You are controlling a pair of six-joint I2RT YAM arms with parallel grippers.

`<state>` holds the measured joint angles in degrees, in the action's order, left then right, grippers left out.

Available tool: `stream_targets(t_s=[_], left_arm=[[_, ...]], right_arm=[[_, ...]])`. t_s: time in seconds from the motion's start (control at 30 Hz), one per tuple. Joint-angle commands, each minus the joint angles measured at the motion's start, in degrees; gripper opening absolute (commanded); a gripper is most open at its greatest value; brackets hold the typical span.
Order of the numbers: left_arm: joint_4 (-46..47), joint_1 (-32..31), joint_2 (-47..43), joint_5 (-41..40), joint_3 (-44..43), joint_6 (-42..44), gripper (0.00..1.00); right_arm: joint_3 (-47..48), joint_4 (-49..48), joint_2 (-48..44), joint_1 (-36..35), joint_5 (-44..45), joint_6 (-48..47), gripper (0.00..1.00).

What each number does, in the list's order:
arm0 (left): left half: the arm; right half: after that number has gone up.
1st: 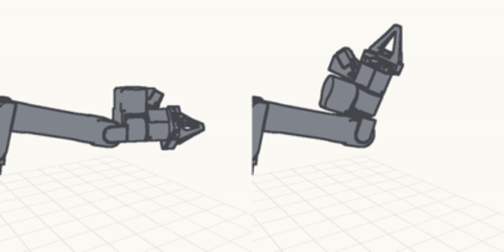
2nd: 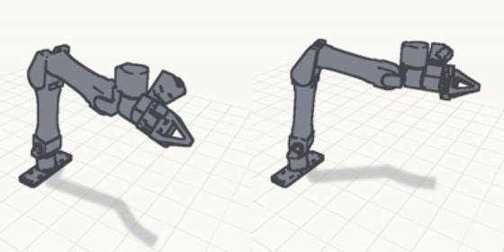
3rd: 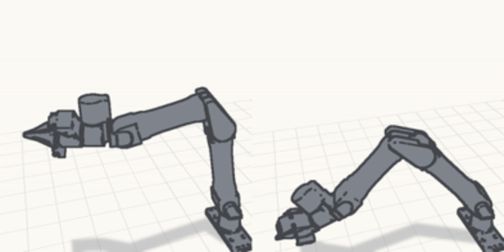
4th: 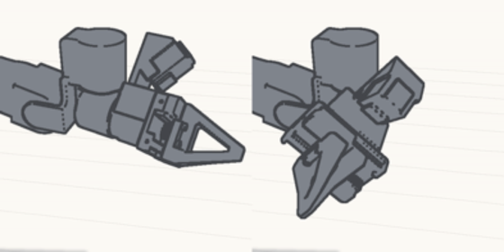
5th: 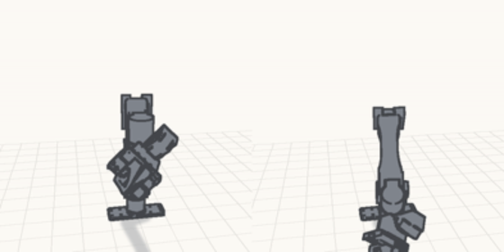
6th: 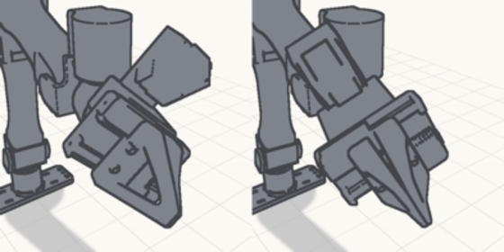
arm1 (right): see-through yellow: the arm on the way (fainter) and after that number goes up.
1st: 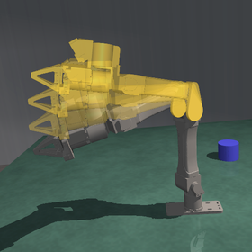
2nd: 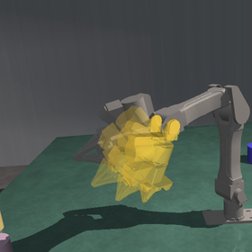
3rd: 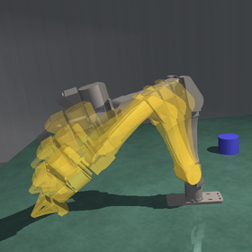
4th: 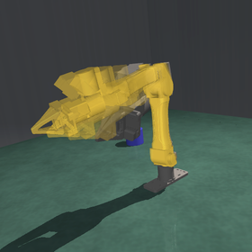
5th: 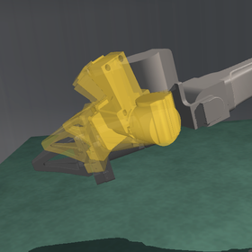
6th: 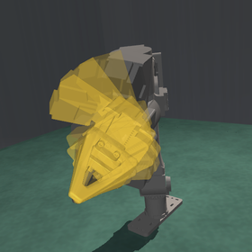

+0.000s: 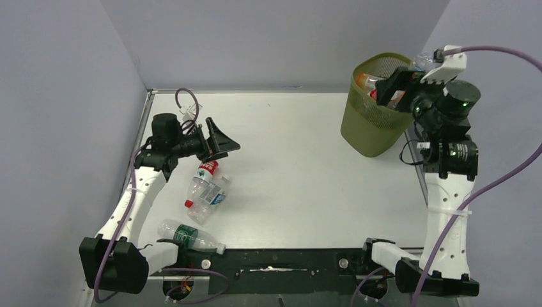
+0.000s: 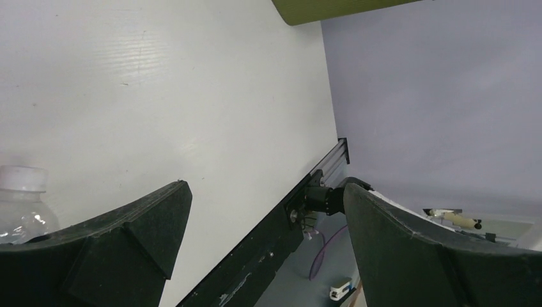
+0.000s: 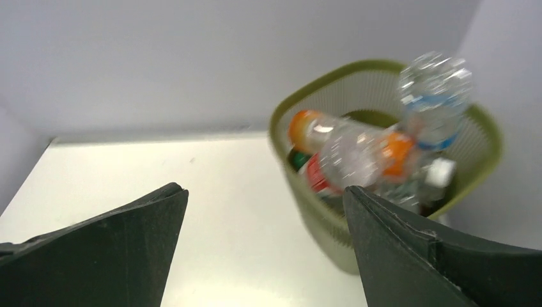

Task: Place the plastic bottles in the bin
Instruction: Pick up the plastic bottle at the center of the board.

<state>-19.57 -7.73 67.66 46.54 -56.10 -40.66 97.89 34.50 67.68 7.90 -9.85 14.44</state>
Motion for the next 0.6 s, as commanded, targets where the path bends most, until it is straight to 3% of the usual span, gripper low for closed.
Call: stream_targets(t_s=[0.0,0.27,0.4,0.57], left_arm=[[-5.1,0.5,-3.2,-3.8,-4.5,2.5,0.91],[-11.2,0.9,-5.6,-11.7,-6.4,4.4,0.91],[-11.6,1.0,-7.3,-17.2,-5.0,3.2,0.91],[-11.1,1.1,-8.4,-23.7,-2.8,-0.1,0.91]], right_arm=[[-13.0,-5.3,-9.3,-4.4,-9.2,-0.5,0.98],[-35.4,-12.2,-25.3,-4.9,-24.7,4.1,0.98],[-44.1,-14.1,-29.1,-5.8,-31.6,7.3,0.98],[-51.5,-16.7,-31.1,-8.5,-34.1,9.4,0.98]])
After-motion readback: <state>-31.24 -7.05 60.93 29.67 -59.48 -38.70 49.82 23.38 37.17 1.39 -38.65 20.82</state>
